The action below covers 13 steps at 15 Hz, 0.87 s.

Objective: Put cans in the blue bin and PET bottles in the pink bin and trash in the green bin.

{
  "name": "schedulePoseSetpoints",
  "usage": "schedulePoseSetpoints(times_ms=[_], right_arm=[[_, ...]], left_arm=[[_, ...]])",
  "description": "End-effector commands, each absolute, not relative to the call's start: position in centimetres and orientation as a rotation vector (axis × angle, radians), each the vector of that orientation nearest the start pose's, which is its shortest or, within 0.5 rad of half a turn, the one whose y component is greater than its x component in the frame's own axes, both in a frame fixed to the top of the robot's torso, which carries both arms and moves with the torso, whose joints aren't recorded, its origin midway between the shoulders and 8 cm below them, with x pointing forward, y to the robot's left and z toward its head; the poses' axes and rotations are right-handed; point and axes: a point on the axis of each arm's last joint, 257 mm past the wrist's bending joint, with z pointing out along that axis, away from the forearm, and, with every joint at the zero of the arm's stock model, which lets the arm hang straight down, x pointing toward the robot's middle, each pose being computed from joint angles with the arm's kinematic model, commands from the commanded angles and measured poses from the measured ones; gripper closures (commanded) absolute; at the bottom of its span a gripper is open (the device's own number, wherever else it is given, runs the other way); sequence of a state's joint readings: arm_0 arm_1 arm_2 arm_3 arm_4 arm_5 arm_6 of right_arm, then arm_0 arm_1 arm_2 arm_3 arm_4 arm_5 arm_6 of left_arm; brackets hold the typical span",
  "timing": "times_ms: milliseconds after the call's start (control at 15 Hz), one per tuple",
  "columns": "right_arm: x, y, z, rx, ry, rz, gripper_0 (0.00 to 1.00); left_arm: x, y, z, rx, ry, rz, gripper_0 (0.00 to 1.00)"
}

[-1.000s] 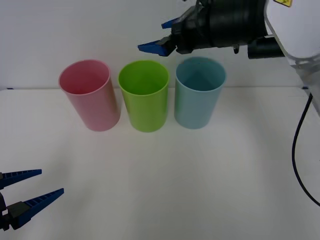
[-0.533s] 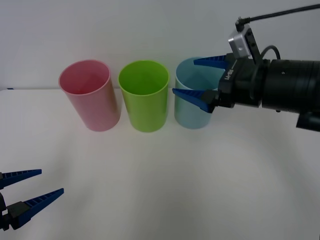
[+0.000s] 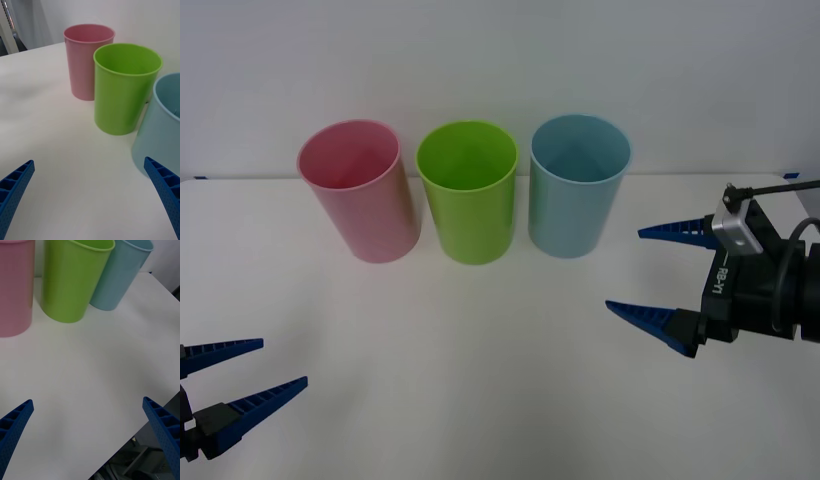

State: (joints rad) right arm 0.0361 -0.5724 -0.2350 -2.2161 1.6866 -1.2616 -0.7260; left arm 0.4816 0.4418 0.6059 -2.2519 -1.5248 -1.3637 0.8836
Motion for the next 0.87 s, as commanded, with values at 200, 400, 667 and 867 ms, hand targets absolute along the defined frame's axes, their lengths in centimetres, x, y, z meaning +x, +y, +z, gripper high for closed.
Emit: schedulePoseSetpoints(times_ms=[200,400,667,867], right_arm=[[34.0,-17.8,-15.9,-1.077,1.761,0.454,0.0],[33.6,-18.5,-17.3,-1.071,1.772,0.424,0.0],[33.0,-18.6,-18.1,-1.073,1.79,0.436,0.0],[32.9,-18.6,-18.3,-1.075,1.799,0.44,0.0]], left_arm=[[28.7,27.6,-18.0,0.534,2.046,-0.636,0.0],[28.7,27.6,-18.0,0.534,2.046,-0.636,0.0],[28.7,27.6,-18.0,0.534,2.046,-0.636,0.0],[28.7,27.6,-18.0,0.534,2.046,-0.636,0.0]])
